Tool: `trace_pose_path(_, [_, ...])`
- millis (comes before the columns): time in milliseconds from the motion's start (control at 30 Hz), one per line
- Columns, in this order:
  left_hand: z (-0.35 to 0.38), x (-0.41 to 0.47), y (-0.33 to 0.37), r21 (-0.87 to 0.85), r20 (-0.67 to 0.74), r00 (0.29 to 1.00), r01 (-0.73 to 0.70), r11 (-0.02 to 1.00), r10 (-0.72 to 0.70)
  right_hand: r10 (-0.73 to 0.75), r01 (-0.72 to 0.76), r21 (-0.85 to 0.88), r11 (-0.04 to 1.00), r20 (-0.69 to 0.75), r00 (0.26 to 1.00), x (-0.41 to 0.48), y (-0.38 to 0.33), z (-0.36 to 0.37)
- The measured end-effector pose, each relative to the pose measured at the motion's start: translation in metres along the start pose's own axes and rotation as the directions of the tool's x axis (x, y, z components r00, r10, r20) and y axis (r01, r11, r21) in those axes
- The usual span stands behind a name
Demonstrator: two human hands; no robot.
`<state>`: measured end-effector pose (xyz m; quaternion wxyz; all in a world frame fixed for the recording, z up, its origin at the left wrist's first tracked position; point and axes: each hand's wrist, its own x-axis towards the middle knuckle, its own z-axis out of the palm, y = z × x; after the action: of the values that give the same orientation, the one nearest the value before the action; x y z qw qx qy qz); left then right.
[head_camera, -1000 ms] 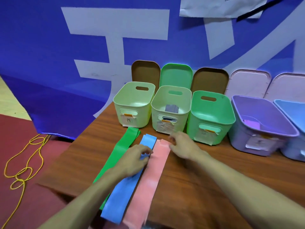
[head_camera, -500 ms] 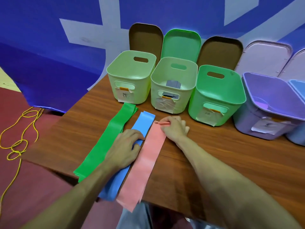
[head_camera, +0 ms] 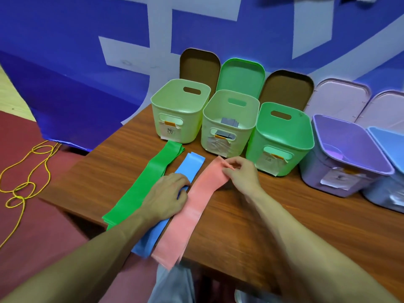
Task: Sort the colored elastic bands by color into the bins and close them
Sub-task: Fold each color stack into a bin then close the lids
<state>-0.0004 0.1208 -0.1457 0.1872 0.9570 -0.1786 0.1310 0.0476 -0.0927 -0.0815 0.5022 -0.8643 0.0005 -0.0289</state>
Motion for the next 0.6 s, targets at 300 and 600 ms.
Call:
trace_pose_path(300, [-0.051,0.028,0.045,-0.093,0.443,0.889,0.171,0.981,-0.113,-0.071,0.074,-0.040,0.996,0.064,0.995,-0.028,-0.044,-0.066])
trace_pose_path(600, [-0.030,0.008,0.088,-0.387,0.555,0.821,0.399,0.831,-0.136,-0.033,0.021,-0.118,0.993,-0.101,0.994,-0.039,-0.049,-0.110])
